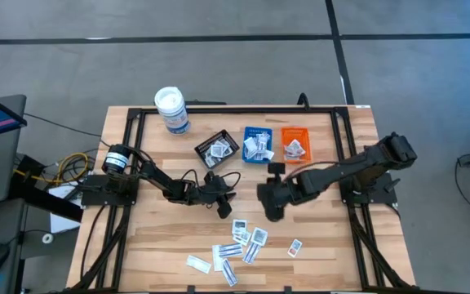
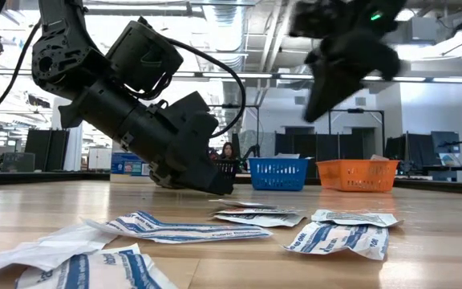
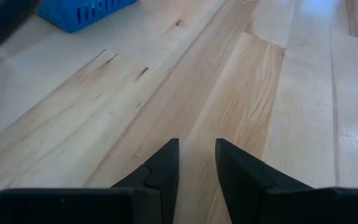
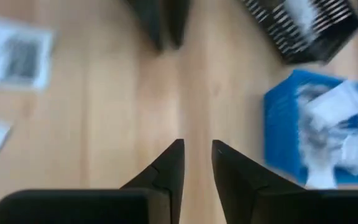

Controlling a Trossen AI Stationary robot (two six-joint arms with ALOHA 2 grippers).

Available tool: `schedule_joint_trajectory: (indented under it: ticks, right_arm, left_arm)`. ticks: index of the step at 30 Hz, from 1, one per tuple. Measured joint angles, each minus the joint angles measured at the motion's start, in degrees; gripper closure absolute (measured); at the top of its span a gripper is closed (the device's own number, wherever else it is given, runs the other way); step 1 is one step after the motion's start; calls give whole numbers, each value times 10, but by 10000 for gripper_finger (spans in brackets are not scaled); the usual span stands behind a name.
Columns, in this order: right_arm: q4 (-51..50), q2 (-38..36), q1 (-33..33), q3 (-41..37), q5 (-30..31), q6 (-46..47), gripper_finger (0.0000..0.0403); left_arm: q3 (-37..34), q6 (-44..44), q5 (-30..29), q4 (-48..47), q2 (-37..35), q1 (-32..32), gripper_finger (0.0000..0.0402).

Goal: Pick & Place First Aid Supplies
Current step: Put the black towelette pack into the black bin

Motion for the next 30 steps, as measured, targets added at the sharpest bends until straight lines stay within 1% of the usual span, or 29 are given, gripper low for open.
schedule_joint_trajectory:
  ticks: [1,3,5,6,8,11,14,16,18,20,23,25,27,30]
  right_arm:
    - [-21,-4,10,0,-12,5,328]
    - [-51,-15,24,-4,-55,16,329]
    - [-51,-33,30,-22,-94,37,329]
    - [-36,-43,34,-33,-101,50,329]
    - [14,-63,43,-66,-100,68,329]
    - [122,-71,64,-128,-112,96,329]
    - [259,-62,90,-180,-144,135,329]
    - [324,-44,108,-201,-162,166,329]
    - [358,-25,127,-208,-162,193,329]
    - [399,-4,144,-207,-161,200,329]
    - [458,47,163,-207,-158,178,329]
    - [500,80,170,-208,-145,168,329]
    - [517,101,171,-208,-130,170,329]
    - [511,115,167,-208,-106,170,329]
  left_arm:
    - [0,0,2,0,0,0,298]
    - [0,0,13,1,0,0,298]
    - [0,0,19,2,0,0,298]
    - [0,0,21,2,0,0,298]
    - [0,0,22,3,0,0,298]
    - [0,0,24,4,0,0,298]
    - [0,0,25,4,0,0,298]
    - [0,0,26,4,0,0,298]
    - [0,0,27,5,0,0,298]
    - [0,0,27,5,0,-1,298]
    - [0,0,27,6,0,-1,298]
    - [0,0,27,6,0,-1,298]
    - [0,0,27,6,0,-1,298]
    - [0,0,27,6,0,-1,298]
